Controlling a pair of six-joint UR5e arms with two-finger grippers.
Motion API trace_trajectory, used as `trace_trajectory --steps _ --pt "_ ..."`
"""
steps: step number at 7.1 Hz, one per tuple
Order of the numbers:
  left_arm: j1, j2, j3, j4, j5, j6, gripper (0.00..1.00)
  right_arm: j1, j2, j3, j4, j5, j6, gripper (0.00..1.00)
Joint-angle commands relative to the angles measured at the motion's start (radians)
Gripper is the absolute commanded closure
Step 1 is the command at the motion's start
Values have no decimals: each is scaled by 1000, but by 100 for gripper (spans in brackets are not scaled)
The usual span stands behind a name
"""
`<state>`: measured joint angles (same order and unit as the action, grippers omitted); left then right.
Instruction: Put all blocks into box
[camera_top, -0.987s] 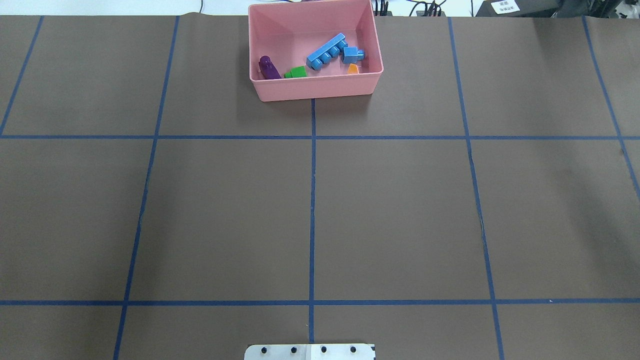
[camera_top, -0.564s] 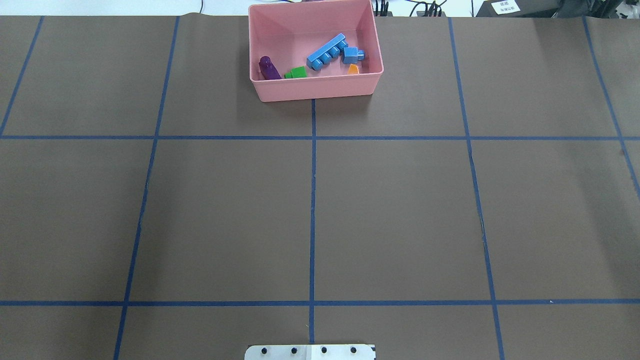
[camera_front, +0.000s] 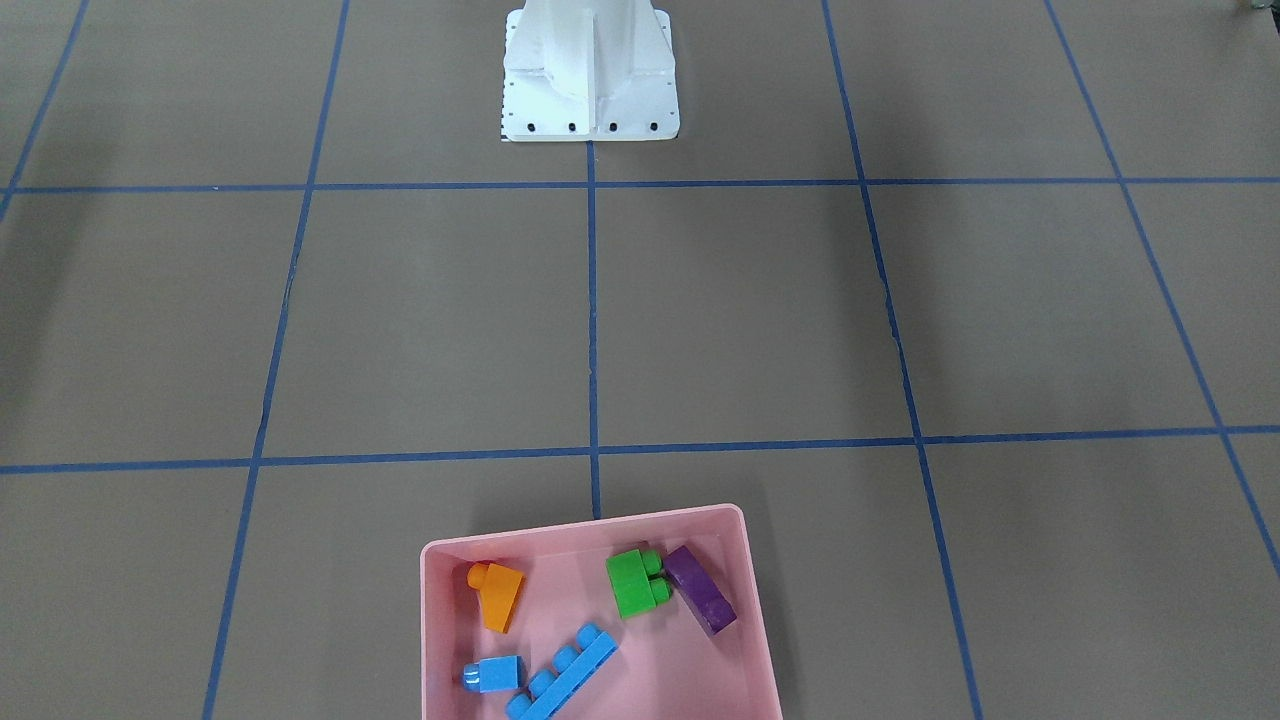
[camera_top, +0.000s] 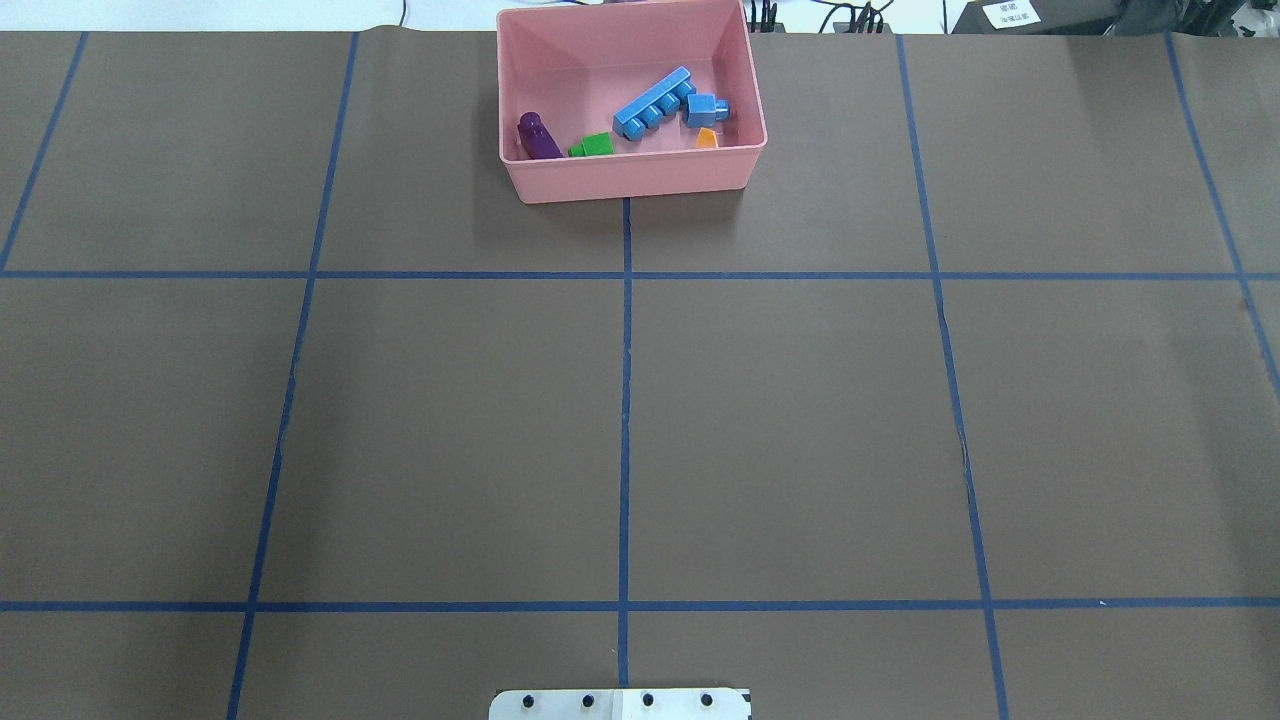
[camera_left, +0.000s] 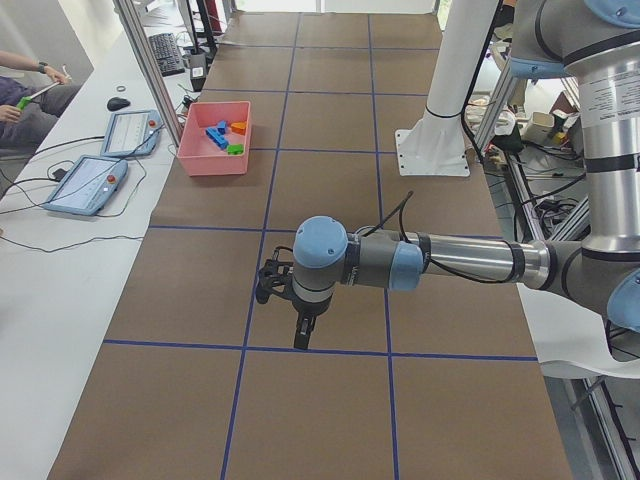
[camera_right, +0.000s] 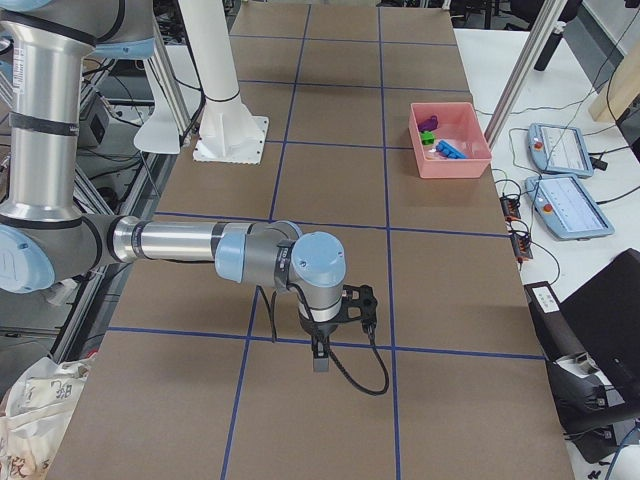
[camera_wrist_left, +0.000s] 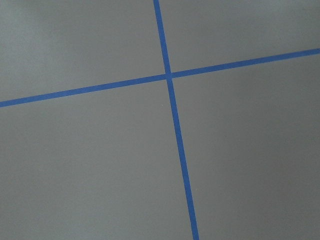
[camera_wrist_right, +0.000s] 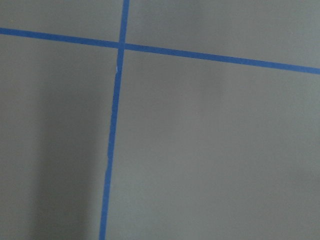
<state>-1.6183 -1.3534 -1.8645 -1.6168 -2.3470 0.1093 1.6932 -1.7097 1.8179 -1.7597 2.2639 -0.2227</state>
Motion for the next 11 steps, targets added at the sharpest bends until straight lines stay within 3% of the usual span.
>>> trace_trajectory --steps 1,5,8,11 --pt "0 13 -5 0 0 0 0 -76 176 46 -232 0 167 0" --pt "2 13 -5 2 3 3 0 -236 168 15 -190 -9 190 0" --pt "2 14 -7 -2 1 3 0 -253 98 -40 -19 -41 220 0" --pt "2 14 -12 -2 1 3 0 -253 58 -35 25 -43 218 0"
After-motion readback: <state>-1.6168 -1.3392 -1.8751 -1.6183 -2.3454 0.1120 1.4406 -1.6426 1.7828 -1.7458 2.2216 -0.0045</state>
